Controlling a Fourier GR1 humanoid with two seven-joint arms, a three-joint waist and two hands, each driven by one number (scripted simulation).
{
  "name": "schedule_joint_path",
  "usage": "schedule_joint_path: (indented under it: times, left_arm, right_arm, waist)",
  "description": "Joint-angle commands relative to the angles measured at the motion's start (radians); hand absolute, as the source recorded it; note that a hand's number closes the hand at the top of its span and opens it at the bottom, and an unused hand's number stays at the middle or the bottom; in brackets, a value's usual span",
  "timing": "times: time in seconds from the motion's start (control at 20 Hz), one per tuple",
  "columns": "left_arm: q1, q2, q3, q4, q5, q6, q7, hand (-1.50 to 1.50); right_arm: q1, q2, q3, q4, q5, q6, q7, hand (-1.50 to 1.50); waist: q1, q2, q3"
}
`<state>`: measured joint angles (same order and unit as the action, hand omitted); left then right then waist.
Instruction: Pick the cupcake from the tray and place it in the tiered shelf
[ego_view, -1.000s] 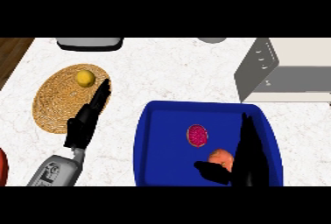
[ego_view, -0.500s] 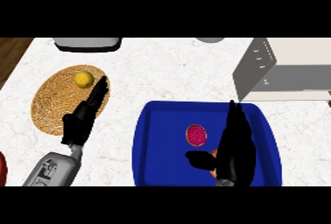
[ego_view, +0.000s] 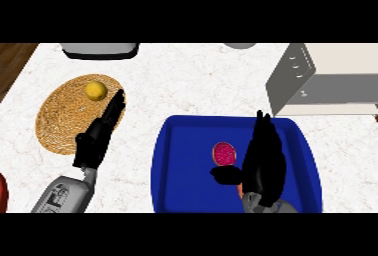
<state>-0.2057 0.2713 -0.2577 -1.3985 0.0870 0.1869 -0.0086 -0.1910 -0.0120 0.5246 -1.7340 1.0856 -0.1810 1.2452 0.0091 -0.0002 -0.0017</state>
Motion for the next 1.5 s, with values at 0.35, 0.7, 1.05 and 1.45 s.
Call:
schedule_joint_path:
  times: [0.35,0.7,1.05,1.45]
  left_arm:
    - [0.000,-0.006,0.011,-0.024,-0.008,-0.004,0.033,0.00]
    - [-0.019,0.010,0.036,0.009,-0.010,-0.034,0.008,0.00]
    - [-0.065,-0.039,0.024,0.041,-0.053,0.010,0.021,0.00]
    - [0.018,-0.041,0.019,0.017,-0.044,-0.023,-0.025,0.00]
  right_arm:
    - [-0.040,0.011,0.014,0.090,-0.043,-0.020,0.242,-1.50]
    - [-0.077,0.011,0.002,0.136,-0.068,-0.016,0.242,-1.50]
    - [-0.092,0.011,0.012,0.219,-0.062,-0.048,0.242,-1.50]
    - [-0.080,0.011,-0.007,0.286,-0.092,-0.135,0.224,-1.50]
  waist:
    - [0.001,0.000,0.000]
    - [-0.003,0.001,0.000]
    - [-0.008,0.002,0.001]
    - [-0.003,0.001,0.001]
